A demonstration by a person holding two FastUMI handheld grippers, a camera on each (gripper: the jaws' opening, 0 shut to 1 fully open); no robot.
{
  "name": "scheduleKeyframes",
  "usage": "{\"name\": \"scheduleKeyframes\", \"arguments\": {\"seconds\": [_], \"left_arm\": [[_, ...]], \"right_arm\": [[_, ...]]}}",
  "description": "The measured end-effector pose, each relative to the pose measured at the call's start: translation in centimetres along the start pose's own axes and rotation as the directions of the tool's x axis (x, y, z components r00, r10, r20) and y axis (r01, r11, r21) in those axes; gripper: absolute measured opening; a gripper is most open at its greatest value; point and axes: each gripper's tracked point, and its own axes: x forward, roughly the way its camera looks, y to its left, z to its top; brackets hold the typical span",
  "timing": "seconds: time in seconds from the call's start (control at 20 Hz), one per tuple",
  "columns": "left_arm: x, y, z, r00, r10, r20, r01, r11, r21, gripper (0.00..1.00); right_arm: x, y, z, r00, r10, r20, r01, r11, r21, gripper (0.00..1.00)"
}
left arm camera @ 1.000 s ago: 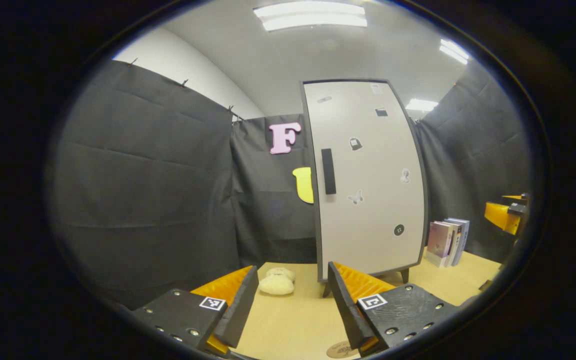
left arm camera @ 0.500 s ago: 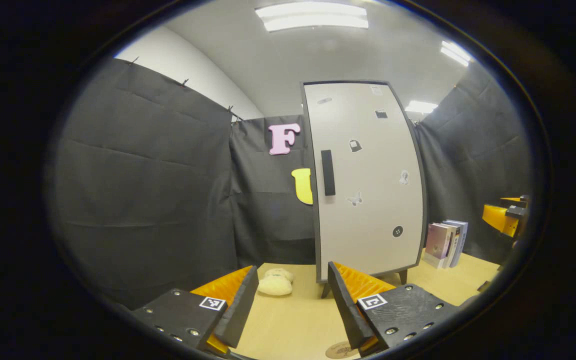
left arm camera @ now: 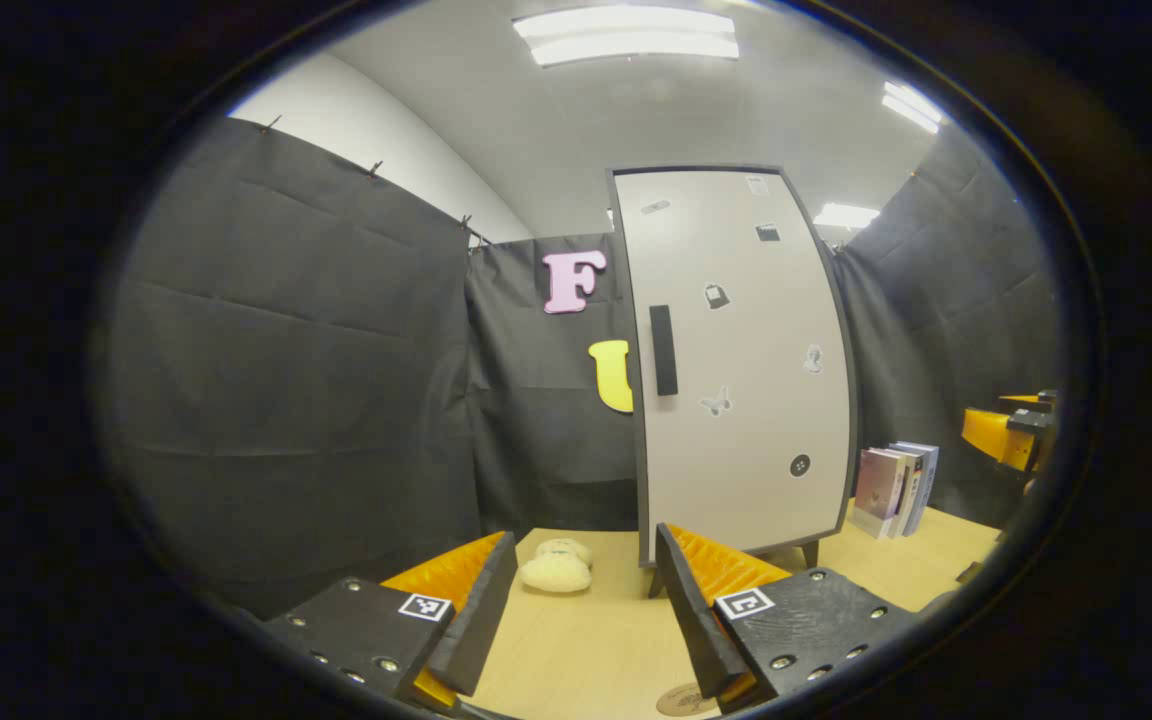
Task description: Open the cabinet door with the right hand, grasp the bottle in the cabinet with the left hand and place it on the coaster, then close the cabinet door with the right hand.
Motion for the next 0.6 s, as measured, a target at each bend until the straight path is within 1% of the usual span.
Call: {"name": "scheduleKeyframes", "arguments": {"seconds": [0.25, 0.6], "left_arm": [[-1.0, 2.8, 0.2, 0.999, 0.039, 0.004, -0.039, 0.999, 0.017, 0.80], [-2.4, 7.5, 0.2, 0.992, 0.126, 0.003, -0.126, 0.991, 0.035, 0.80]], "right_arm": [[1.6, 2.4, 2.1, 0.999, 0.039, 0.025, -0.040, 0.999, 0.027, 0.95], [4.6, 7.9, 6.1, 0.987, 0.141, 0.082, -0.143, 0.989, 0.023, 0.94]]}}
